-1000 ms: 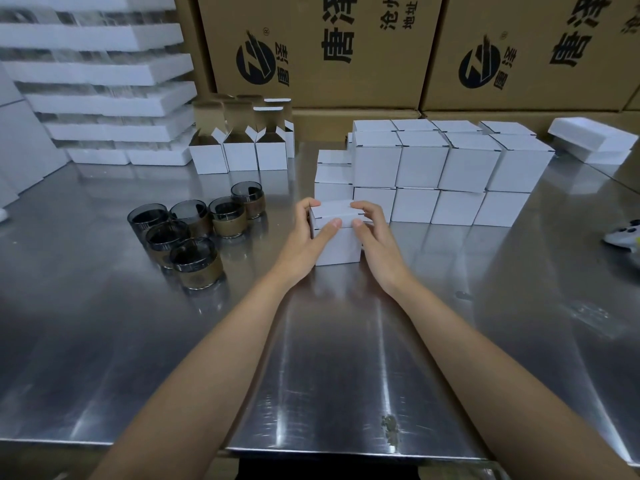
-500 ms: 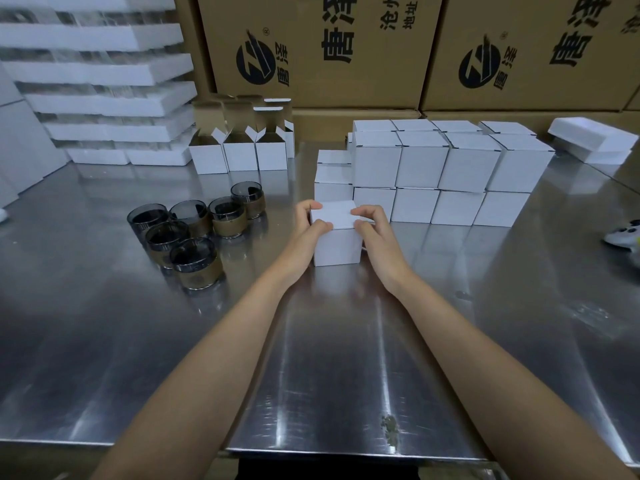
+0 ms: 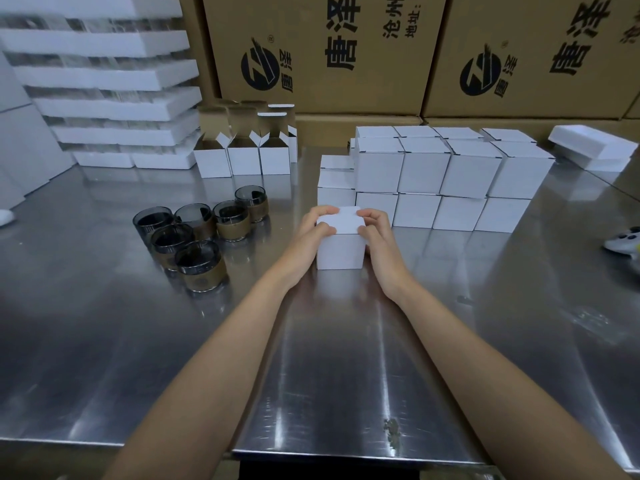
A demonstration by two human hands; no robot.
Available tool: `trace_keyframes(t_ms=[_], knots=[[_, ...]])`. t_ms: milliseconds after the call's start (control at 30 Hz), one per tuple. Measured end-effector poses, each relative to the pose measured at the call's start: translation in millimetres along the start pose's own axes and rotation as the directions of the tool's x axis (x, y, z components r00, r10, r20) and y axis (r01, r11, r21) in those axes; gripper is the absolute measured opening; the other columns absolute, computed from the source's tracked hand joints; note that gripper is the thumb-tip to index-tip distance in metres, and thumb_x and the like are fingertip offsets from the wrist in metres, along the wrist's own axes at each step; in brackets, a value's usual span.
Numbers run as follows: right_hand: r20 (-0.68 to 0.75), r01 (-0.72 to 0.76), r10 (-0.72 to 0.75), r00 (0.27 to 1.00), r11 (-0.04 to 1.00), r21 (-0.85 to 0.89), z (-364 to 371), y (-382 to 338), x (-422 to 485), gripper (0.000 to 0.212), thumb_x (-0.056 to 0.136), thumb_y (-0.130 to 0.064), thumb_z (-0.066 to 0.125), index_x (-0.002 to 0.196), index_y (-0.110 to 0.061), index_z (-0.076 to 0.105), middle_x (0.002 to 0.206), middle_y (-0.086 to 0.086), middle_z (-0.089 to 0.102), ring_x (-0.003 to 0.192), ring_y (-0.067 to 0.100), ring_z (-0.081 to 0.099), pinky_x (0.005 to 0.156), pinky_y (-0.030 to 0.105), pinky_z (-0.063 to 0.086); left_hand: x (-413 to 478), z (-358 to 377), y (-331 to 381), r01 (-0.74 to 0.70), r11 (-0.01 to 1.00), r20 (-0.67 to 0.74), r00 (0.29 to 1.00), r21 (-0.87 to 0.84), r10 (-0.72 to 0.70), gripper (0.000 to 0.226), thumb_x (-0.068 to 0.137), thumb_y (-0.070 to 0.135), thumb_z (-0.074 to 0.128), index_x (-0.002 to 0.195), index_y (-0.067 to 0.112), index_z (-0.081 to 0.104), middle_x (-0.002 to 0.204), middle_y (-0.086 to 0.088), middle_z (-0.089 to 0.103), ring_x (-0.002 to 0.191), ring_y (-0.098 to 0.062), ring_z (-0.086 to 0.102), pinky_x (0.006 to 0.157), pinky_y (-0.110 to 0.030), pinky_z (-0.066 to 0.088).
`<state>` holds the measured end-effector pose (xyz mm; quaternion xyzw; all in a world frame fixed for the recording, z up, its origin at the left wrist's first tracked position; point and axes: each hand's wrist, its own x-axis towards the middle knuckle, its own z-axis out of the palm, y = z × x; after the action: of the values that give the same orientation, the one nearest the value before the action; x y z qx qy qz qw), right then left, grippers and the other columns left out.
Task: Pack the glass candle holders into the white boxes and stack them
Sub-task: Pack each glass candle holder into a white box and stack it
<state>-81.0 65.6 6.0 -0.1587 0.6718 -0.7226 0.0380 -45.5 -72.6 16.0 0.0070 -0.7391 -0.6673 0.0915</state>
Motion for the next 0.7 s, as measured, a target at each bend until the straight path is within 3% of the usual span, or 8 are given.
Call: trace_keyframes(t_ms=[133,233,300,400,500,567,633,700], knots=[[-0.012,0.047,-0.047,0.999,0.999,-0.009,-1,1,0,0.024,0.098,-0.005,0.04,0.118,-0.016,0.048,0.114,-0.005,0.053,0.109,0.008,0.049,0.091,0.015,0.039,-3,-11,-9,-0.085,0.986,0.073,0.995,0.146,0.075,0.026,0.096,0.023,0.057,0.119,0.035,0.054,0.138,0.008,0.041,0.126,-0.003,0.041,0.1,-0.021,0.034],[-0.025,0.064,-0.065,0.998,0.997,-0.04,1,2,-1,0.024,0.098,-0.007,0.041,0.118,-0.017,0.05,0.112,-0.01,0.053,0.105,-0.002,0.049,0.079,0.001,0.036,-5,-17,-16,-0.157,0.936,0.135,0.984,0.316,0.12,0.056,0.084,0.034,0.074,0.13,0.041,0.042,0.14,0.013,0.035,0.126,-0.003,0.041,0.102,-0.017,0.036],[-0.035,0.06,-0.062,0.997,0.997,-0.047,2,3,-1,0.023,0.099,-0.009,0.041,0.116,-0.02,0.051,0.111,-0.013,0.054,0.107,0.0,0.051,0.086,0.006,0.038,-5,-18,-17,-0.184,0.925,0.114,0.981,0.331,0.154,0.061,0.081,0.03,0.078,0.129,0.041,0.043,0.135,0.014,0.038,0.12,-0.006,0.047,0.098,-0.019,0.042],[-0.055,0.072,-0.076,0.996,0.995,-0.068,3,6,-2,0.022,0.101,-0.01,0.038,0.115,-0.021,0.052,0.112,-0.012,0.057,0.112,0.012,0.054,0.101,0.03,0.042,-4,-23,-18,-0.23,0.905,-0.022,0.967,0.358,0.254,0.06,0.079,0.023,0.079,0.129,0.034,0.048,0.134,0.009,0.041,0.124,-0.01,0.046,0.103,-0.027,0.042],[-0.058,0.083,-0.096,0.994,0.978,-0.192,3,9,-3,0.023,0.098,-0.005,0.043,0.114,-0.017,0.055,0.114,-0.005,0.059,0.107,0.01,0.055,0.096,0.037,0.047,-3,-30,-17,-0.224,0.912,-0.135,0.949,0.344,0.284,0.058,0.082,0.021,0.077,0.129,0.034,0.046,0.136,0.007,0.04,0.123,-0.011,0.045,0.105,-0.033,0.043],[-0.061,0.093,-0.113,0.992,0.961,-0.26,4,10,-2,0.025,0.095,0.0,0.045,0.111,-0.012,0.058,0.114,-0.001,0.061,0.105,0.011,0.057,0.093,0.032,0.049,-1,-31,-17,-0.182,0.934,-0.133,0.964,0.308,0.232,0.058,0.084,0.021,0.075,0.132,0.034,0.043,0.138,0.006,0.041,0.12,-0.012,0.048,0.104,-0.037,0.045],[-0.095,0.126,-0.156,0.983,0.955,-0.268,5,10,-2,0.027,0.091,0.005,0.045,0.107,-0.012,0.06,0.111,0.001,0.063,0.103,0.013,0.058,0.085,0.015,0.047,4,-29,-19,-0.15,0.931,-0.084,0.979,0.334,0.188,0.067,0.086,0.021,0.073,0.142,0.029,0.038,0.147,0.005,0.039,0.13,-0.015,0.043,0.11,-0.04,0.039],[-0.127,0.156,-0.197,0.972,0.948,-0.279,5,9,-2,0.028,0.088,0.006,0.046,0.103,-0.013,0.06,0.109,0.002,0.064,0.1,0.013,0.059,0.078,0.007,0.043,10,-23,-20,-0.123,0.924,-0.067,0.985,0.361,0.157,0.08,0.087,0.024,0.072,0.152,0.026,0.024,0.154,0.011,0.031,0.139,-0.011,0.033,0.115,-0.031,0.029]])
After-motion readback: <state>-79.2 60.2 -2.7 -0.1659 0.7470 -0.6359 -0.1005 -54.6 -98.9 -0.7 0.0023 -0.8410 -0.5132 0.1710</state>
